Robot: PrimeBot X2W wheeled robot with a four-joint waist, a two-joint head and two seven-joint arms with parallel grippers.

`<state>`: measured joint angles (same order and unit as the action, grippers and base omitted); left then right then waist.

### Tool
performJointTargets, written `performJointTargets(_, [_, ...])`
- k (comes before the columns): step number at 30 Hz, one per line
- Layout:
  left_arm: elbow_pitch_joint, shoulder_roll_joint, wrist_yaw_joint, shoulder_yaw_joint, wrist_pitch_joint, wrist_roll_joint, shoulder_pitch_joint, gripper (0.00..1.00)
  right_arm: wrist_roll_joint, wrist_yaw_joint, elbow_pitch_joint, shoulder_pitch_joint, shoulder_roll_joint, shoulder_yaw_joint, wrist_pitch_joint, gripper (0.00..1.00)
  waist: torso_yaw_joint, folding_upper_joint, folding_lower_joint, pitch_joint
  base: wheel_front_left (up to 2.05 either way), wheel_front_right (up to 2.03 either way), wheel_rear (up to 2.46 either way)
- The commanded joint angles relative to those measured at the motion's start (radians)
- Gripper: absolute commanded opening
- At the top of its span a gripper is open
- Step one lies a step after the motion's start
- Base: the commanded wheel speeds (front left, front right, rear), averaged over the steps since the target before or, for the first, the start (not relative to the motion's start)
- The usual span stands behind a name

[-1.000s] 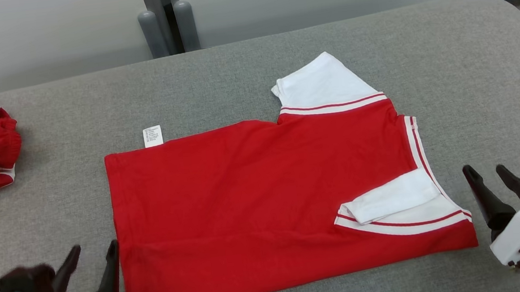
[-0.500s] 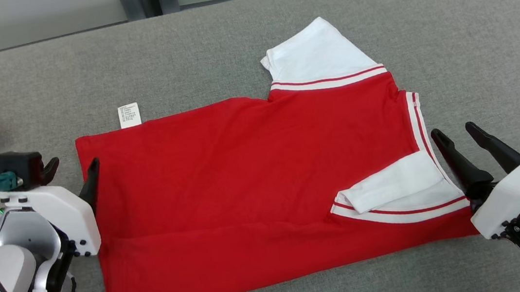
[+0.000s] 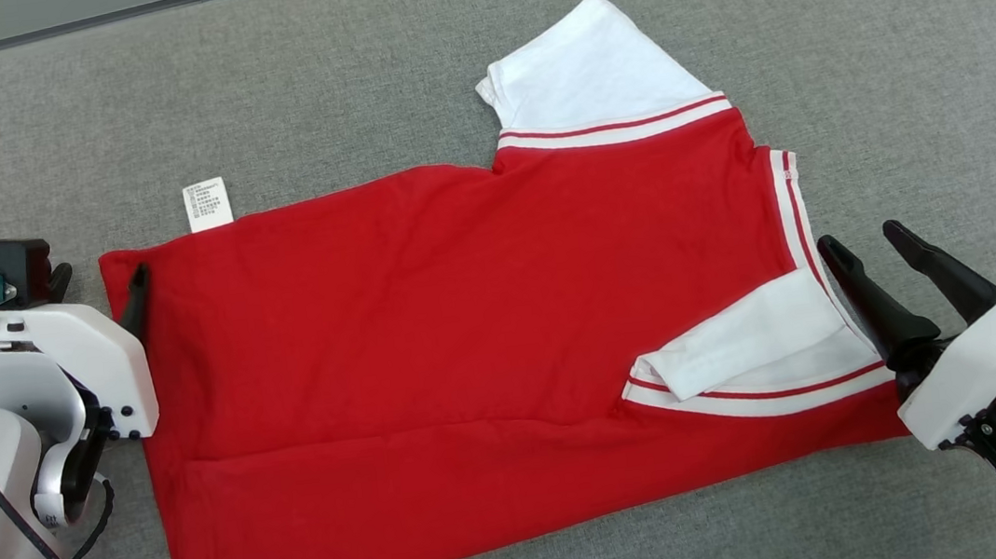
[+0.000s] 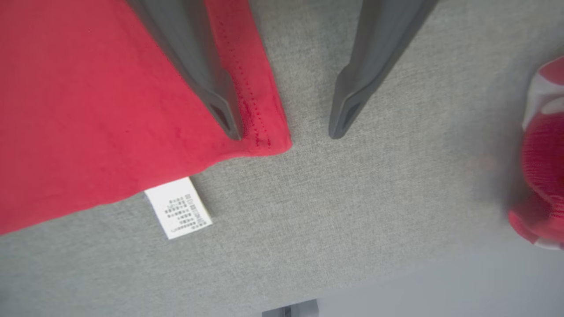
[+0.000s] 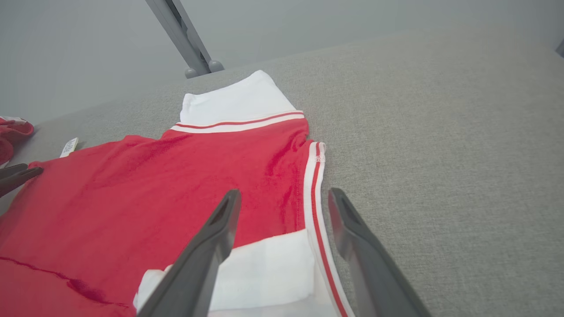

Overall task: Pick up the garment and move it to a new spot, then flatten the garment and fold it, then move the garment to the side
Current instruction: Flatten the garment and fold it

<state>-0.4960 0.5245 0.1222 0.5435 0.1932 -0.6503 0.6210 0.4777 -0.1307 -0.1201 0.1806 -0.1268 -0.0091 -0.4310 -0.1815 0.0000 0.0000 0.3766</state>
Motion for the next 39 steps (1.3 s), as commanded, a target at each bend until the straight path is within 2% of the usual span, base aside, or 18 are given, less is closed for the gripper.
performJointTargets(1, [-0.015, 0.001, -0.012, 0.007, -0.001, 0.010, 0.021, 1.00, 0.006, 0.000, 0.000, 0.010, -0.005, 0.001, 0.005, 1.00, -0.001, 0.0000, 0.0000, 0.001, 0.00, 0.00, 0.00])
performJointTargets(6, [-0.063, -0.011, -0.034, 0.027, -0.013, 0.022, 0.047, 1.00, 0.010, 0.000, 0.007, 0.014, -0.002, 0.005, 0.005, 1.00, -0.008, 0.0000, 0.0000, 0.005, 0.00, 0.00, 0.00])
performJointTargets(9, [-0.083, -0.021, -0.048, 0.041, -0.015, 0.026, 0.061, 0.80, 0.015, 0.000, 0.010, 0.017, -0.001, 0.006, 0.008, 1.00, -0.012, 0.0000, 0.0000, 0.009, 0.00, 0.00, 0.00])
performJointTargets(10, [-0.083, -0.021, -0.048, 0.041, -0.015, 0.026, 0.061, 0.80, 0.015, 0.000, 0.010, 0.017, -0.001, 0.006, 0.008, 1.00, -0.012, 0.0000, 0.0000, 0.009, 0.00, 0.00, 0.00])
performJointTargets(14, [-0.102, -0.024, -0.067, 0.060, -0.017, 0.037, 0.075, 0.39, 0.015, 0.000, 0.016, 0.018, 0.000, 0.004, 0.013, 1.00, -0.015, 0.0000, 0.0000, 0.011, 0.00, 0.00, 0.00])
performJointTargets(16, [-0.111, -0.024, -0.066, 0.066, -0.024, 0.046, 0.081, 0.02, 0.014, 0.000, 0.018, 0.020, 0.000, 0.001, 0.013, 1.00, -0.015, 0.0000, 0.0000, 0.011, 0.00, 0.00, 0.00])
performJointTargets(22, [-0.101, -0.028, -0.072, 0.080, -0.055, 0.063, 0.100, 0.00, 0.000, 0.000, 0.021, 0.047, -0.010, -0.011, 0.019, 1.00, 0.007, 0.0000, 0.0000, -0.002, 0.00, 0.00, 0.00])
performJointTargets(28, [-0.023, -0.036, -0.070, 0.092, -0.097, 0.070, 0.065, 0.00, -0.032, 0.000, 0.035, 0.149, -0.058, 0.007, -0.030, 1.00, 0.049, 0.0000, 0.0000, -0.022, 0.00, 0.00, 0.00])
performJointTargets(33, [0.076, -0.042, -0.051, 0.103, -0.123, 0.081, 0.034, 0.00, -0.059, 0.000, 0.117, 0.295, -0.108, 0.030, -0.108, 1.00, 0.095, 0.0000, 0.0000, -0.023, 0.00, 0.00, 0.00])
performJointTargets(39, [0.162, -0.054, -0.033, 0.118, -0.118, 0.087, 0.029, 0.00, -0.098, 0.000, 0.286, 0.506, -0.145, 0.072, -0.201, 1.00, 0.152, 0.0000, 0.0000, 0.011, 0.00, 0.00, 0.00])
